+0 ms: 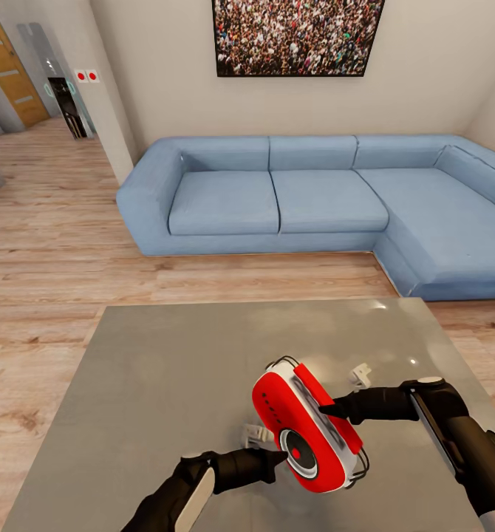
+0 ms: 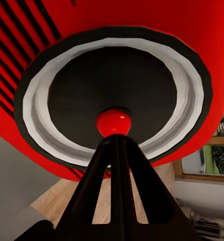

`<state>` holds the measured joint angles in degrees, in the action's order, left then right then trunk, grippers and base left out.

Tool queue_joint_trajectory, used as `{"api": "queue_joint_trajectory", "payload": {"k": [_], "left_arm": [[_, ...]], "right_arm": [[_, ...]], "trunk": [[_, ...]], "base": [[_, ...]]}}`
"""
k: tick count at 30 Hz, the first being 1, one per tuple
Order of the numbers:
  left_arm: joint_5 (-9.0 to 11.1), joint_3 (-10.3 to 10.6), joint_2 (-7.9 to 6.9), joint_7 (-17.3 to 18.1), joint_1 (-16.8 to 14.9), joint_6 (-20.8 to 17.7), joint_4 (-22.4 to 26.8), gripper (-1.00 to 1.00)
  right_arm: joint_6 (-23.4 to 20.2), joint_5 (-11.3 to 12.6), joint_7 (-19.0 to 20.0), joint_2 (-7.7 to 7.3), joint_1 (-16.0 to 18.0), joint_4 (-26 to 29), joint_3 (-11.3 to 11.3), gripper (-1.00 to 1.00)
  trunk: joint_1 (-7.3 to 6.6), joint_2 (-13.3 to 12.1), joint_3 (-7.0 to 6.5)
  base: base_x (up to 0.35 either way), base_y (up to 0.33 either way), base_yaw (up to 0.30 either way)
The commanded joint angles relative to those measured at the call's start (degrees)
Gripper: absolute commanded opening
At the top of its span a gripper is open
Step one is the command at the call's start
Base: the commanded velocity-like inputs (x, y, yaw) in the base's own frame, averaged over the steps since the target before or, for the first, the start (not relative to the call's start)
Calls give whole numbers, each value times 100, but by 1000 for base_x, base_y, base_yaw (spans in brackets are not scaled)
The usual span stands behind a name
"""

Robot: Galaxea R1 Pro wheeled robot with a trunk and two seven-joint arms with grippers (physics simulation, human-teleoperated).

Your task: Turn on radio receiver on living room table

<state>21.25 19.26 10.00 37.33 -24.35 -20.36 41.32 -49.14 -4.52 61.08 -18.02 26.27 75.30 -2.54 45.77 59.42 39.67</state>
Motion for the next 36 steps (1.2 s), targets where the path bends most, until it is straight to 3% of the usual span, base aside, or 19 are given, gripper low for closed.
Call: {"api": "queue_joint_trajectory", "payload": {"k": [1, 7, 36], "left_arm": [[33, 25, 0, -12, 0, 9, 0, -100], [152, 73, 0, -31, 0, 30, -1, -100], [182, 86, 0, -110, -24, 190, -41, -100]], "right_arm": [[-25, 39, 0, 0, 0, 2, -1, -100], [-25, 39, 0, 0, 0, 2, -1, -100], [-25, 48, 20, 9, 0, 4, -1, -100]], "trunk": [[0, 0, 0], [0, 0, 0], [0, 0, 0]], "base": [[0, 0, 0], [0, 0, 0], [0, 0, 0]]}}
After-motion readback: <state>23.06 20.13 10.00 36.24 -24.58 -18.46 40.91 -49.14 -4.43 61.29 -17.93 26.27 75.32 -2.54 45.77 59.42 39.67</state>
